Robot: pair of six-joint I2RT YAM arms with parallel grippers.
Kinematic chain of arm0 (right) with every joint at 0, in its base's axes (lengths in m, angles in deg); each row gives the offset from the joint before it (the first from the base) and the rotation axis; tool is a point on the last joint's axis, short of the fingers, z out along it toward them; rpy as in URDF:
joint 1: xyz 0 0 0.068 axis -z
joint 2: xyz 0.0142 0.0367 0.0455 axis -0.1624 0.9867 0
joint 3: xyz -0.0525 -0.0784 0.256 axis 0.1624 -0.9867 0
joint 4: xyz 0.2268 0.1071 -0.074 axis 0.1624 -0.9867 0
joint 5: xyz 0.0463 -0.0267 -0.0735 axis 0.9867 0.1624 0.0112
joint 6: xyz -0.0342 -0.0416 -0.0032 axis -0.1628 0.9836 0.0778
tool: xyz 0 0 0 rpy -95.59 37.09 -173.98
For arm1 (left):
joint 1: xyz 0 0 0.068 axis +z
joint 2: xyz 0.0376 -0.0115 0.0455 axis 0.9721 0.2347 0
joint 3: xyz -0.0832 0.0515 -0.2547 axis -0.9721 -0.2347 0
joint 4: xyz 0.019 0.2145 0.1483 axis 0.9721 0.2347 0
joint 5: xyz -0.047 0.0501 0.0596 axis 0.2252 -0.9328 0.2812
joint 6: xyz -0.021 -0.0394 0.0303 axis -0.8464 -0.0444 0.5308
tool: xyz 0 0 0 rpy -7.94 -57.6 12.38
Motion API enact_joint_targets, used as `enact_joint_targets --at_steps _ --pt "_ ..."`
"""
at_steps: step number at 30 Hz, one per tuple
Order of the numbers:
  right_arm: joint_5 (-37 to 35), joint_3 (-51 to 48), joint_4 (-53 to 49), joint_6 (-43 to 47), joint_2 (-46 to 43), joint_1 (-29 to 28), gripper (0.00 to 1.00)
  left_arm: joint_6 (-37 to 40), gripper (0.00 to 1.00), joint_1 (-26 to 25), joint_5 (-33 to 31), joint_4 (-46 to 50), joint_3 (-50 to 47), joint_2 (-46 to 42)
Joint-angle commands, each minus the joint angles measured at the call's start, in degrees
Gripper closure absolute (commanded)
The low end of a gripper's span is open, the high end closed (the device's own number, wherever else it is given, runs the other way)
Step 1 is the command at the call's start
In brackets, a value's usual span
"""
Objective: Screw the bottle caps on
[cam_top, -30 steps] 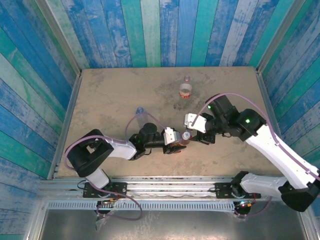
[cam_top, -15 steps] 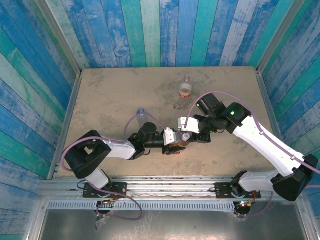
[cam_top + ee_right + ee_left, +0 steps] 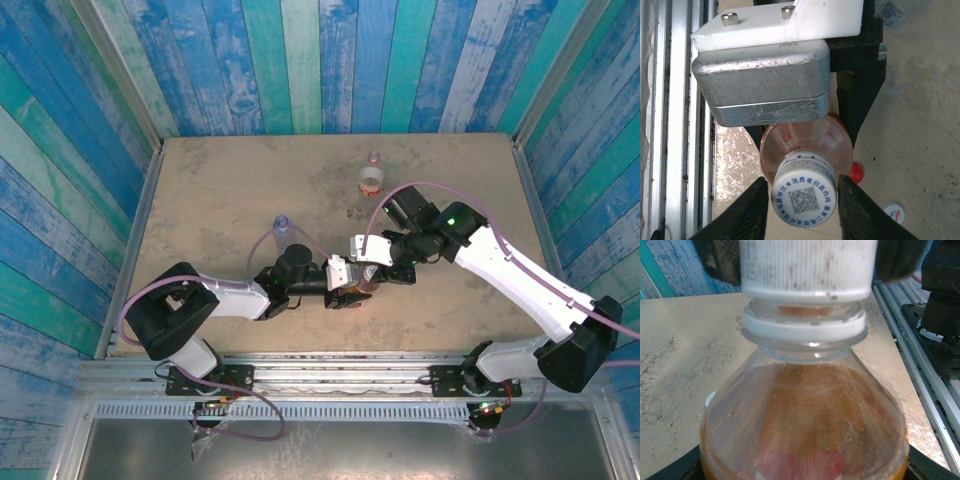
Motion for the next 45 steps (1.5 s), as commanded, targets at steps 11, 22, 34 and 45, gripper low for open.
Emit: enact_joint_targets --at_steps 11,22,34,45 --pt "0.5 0.1 0.0 -3.2 -0.6 -0.7 0.7 -1.0 0.41 0.2 -2.8 0.1 1.2 -3.6" --pt "-8.1 -4.2 6.6 -34.8 -4.0 -2.5 0.78 -6.4 0.42 0.2 -9.7 -3.1 2.5 -4.3" --pt "-17.2 -1.5 1.1 -73.2 -4.1 -5.7 0.74 -4.4 0.42 0.1 -12.6 0.6 4.3 -5.1" --pt "-15.9 1.3 2.6 -48.2 -10.8 -5.0 0.26 -3.0 0.42 0.1 -8.7 4.0 2.0 -8.3"
